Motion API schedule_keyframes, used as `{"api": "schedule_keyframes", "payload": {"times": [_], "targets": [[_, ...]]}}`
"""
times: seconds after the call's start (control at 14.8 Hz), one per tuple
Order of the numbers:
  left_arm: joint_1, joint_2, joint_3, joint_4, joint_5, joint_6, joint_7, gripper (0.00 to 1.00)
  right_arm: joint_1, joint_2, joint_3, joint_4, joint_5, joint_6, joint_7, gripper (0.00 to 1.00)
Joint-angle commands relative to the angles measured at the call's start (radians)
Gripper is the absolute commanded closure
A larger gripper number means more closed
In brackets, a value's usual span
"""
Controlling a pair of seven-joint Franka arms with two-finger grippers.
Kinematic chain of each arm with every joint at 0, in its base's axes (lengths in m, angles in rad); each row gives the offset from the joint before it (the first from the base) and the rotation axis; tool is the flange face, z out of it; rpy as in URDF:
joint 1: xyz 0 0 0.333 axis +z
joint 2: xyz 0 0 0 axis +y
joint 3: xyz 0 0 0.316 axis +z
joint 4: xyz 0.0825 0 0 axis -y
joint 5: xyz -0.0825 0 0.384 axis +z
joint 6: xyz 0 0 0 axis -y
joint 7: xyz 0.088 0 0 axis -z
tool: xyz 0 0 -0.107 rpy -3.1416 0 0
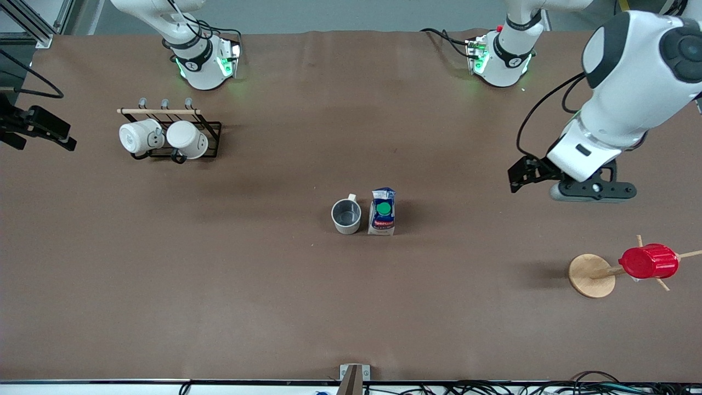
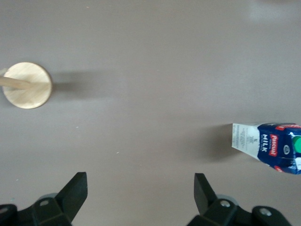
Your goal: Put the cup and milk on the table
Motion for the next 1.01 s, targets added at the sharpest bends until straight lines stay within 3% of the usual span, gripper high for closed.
{"api": "schedule_keyframes", "payload": {"times": [0.0,0.54,0.74,0.94], "targets": [[0.044,-0.07,-0.004,-0.054,-0.015,-0.018,0.053,0.0,0.002,-0.015,-0.003,-0.018,0.019,0.003,0.013,0.0],[0.15,-0.099,-0.024,-0.036,-0.008,-0.127,0.223,0.0,0.002,-0.015,-0.004,-0.018,0.003,-0.001,0.008,0.0],[0.189,-0.097,-0.083,-0.014,-0.006,-0.143,0.191,0.0,0.002,-0.015,-0.004,-0.018,0.003,-0.002,0.008,0.0],[0.189,-0.08,-0.084,0.051,-0.006,-0.181,0.151,0.0,0.003,-0.015,-0.004,-0.02,0.003,-0.002,0.008,0.0]]}}
